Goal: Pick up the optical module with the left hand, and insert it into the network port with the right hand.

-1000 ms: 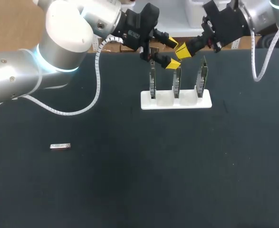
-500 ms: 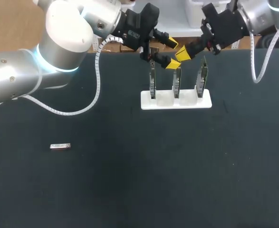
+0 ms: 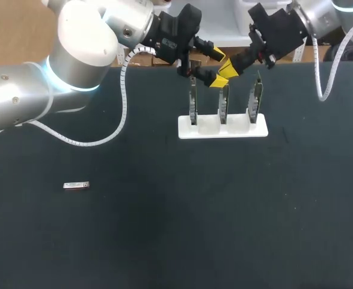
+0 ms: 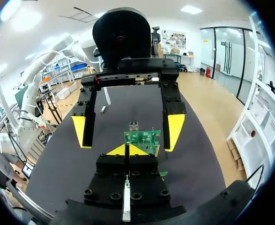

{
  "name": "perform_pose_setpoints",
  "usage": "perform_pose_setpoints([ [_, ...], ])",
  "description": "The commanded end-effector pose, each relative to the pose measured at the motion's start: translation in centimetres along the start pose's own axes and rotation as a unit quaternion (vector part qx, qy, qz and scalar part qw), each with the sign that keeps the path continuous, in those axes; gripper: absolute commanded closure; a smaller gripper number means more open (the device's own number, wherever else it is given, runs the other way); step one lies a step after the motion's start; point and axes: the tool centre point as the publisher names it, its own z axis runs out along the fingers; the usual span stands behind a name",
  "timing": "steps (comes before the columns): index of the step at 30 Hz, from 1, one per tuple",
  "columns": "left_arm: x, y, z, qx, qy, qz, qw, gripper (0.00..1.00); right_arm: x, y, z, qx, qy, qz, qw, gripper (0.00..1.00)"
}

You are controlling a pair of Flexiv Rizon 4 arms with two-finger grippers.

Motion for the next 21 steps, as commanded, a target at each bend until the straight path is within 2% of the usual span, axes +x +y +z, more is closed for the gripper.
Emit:
perform_pose_setpoints([
  [1, 0.03, -0.02, 0.00, -0.001, 0.000, 0.001, 1.000, 0.00, -0.04, 0.07, -0.07, 0.001, 0.000, 0.000, 1.000, 1.00],
  [21, 0.03, -0.02, 0.00, -0.001, 0.000, 0.001, 1.000, 0.00, 0.14, 0.12, -0.43, 0.006, -0.001, 0.000, 1.000, 1.00],
])
